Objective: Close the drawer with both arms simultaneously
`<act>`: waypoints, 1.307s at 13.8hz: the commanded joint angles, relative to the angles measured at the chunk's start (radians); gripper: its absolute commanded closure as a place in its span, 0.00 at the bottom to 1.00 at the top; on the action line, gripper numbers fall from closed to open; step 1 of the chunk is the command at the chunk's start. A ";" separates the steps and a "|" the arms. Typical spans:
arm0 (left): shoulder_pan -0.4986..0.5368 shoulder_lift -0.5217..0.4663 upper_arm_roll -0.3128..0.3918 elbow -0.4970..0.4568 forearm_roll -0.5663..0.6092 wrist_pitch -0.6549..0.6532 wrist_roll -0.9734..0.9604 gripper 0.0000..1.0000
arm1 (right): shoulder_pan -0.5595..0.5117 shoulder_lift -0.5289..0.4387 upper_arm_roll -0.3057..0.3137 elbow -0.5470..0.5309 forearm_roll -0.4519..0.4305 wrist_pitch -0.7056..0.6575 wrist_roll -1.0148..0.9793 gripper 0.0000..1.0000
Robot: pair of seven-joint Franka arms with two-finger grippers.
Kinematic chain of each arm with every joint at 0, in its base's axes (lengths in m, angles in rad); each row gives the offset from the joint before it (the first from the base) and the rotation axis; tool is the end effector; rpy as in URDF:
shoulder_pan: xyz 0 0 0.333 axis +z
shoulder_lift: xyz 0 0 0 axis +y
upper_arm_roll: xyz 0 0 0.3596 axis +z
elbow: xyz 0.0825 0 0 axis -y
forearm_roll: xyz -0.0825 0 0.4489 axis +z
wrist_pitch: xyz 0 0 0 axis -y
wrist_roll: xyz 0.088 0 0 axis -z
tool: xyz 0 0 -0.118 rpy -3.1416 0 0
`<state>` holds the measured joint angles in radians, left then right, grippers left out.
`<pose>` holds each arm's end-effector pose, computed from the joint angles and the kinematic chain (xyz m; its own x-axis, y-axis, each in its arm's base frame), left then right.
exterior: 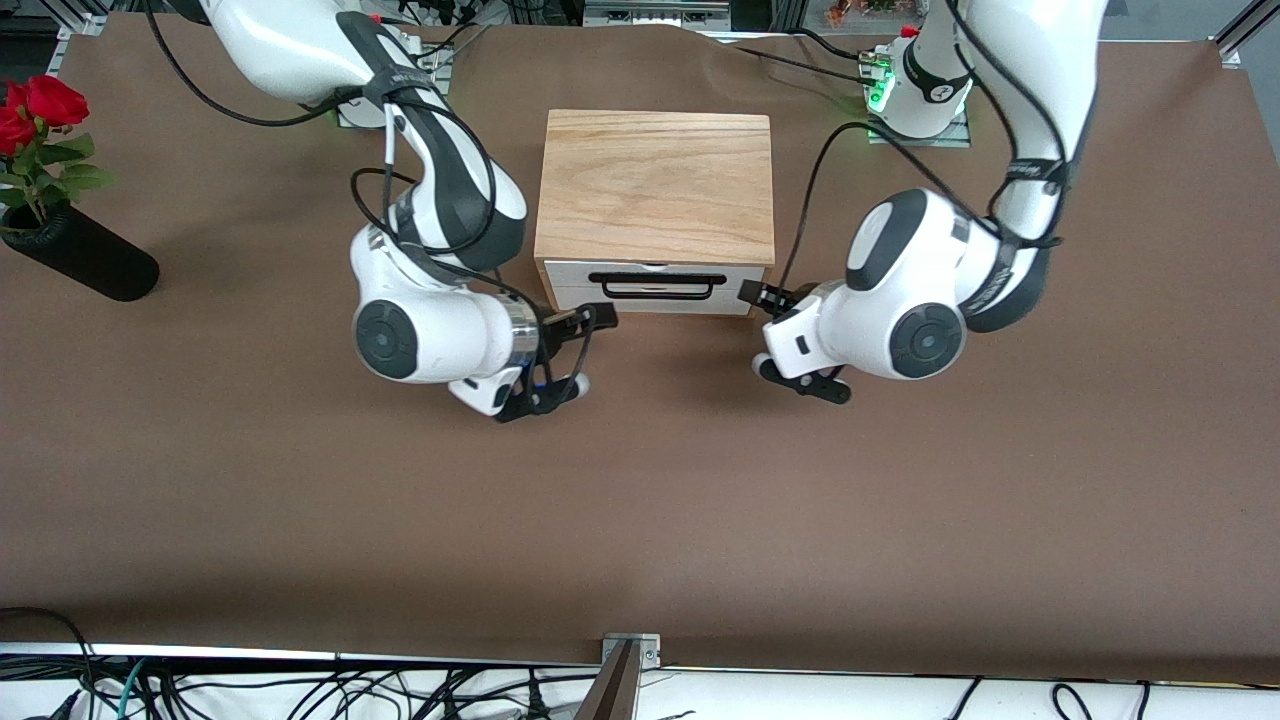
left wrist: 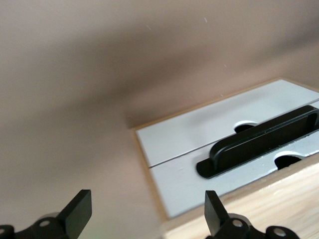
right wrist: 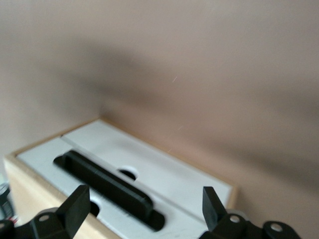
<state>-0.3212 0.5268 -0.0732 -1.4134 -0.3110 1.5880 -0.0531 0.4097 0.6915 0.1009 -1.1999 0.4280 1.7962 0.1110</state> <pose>0.6773 -0.3106 0.3835 0.8795 -0.3100 -0.3611 -0.2044 -0.9313 0.3016 0.7108 0.4182 0.3811 0.9416 0.2925 -0.1668 0.1957 -0.8784 -0.4361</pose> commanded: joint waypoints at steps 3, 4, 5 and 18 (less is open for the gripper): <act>0.105 -0.016 -0.005 0.148 0.098 -0.049 0.015 0.00 | -0.015 -0.020 -0.131 0.094 -0.107 -0.055 -0.063 0.00; 0.126 -0.030 -0.007 0.155 0.121 -0.056 0.013 0.00 | -0.049 -0.035 -0.138 0.092 -0.109 -0.067 -0.076 0.00; 0.131 -0.062 -0.002 0.156 0.147 -0.057 0.013 0.00 | -0.080 -0.046 -0.141 0.094 -0.112 -0.069 -0.074 0.00; 0.211 -0.499 0.032 -0.212 0.418 0.125 0.019 0.00 | -0.230 -0.453 -0.280 -0.214 -0.302 0.054 -0.067 0.00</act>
<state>-0.1305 0.1468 -0.0400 -1.4591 0.0963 1.6163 -0.0499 0.1940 0.3767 -0.1915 -1.2328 0.1434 1.7976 0.0367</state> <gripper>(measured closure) 0.000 0.000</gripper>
